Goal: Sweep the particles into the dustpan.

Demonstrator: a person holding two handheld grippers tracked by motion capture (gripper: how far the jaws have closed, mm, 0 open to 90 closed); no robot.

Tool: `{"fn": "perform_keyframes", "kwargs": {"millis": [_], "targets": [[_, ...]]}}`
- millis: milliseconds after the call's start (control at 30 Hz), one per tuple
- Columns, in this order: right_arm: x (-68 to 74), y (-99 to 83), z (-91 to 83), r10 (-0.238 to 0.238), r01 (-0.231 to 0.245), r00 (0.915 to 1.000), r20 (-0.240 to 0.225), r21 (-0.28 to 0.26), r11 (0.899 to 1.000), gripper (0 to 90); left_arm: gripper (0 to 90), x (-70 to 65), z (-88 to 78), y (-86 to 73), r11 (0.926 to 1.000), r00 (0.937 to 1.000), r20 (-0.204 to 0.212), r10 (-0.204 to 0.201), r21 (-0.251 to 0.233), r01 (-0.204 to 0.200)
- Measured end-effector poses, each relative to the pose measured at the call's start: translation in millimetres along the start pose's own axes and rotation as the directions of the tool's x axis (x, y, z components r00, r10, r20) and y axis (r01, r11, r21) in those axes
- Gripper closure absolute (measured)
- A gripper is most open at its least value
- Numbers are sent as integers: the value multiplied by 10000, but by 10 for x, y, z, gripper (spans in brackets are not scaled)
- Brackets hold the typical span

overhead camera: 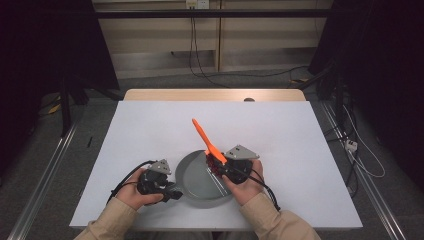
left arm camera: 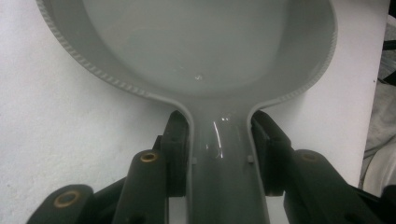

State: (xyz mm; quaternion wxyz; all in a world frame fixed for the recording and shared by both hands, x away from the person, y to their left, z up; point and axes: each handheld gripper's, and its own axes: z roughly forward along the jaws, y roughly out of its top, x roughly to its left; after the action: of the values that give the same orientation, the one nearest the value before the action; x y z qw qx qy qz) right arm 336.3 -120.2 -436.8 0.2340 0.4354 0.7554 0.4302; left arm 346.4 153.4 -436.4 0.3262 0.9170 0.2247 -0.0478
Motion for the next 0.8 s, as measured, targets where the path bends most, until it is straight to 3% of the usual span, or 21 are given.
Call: {"fn": "perform_keyframes", "kwargs": {"millis": [167,267,333,533,800], "targets": [[73,50,-10,255,-270,9987,-446,-330,9991,711,631,8,1,-5,10000,10000,74,11,-34,-11],[170,102,2,323,-373,9945,-995,-480,9982,712,630,4,2,-12,9999,9999,102,-102,-133,104],[177,151,-8,140,-208,9953,-955,-701,9973,711,630,11,0,-17,9998,9998,130,-143,-141,144],[-75,302,-102,587,-679,9956,-736,-1291,9893,711,630,21,-7,-21,9998,9999,3,-129,-117,129],[-403,229,-106,728,-716,9973,62,-1152,9908,711,630,13,-8,-19,9995,9997,18,-227,-196,228]]}}
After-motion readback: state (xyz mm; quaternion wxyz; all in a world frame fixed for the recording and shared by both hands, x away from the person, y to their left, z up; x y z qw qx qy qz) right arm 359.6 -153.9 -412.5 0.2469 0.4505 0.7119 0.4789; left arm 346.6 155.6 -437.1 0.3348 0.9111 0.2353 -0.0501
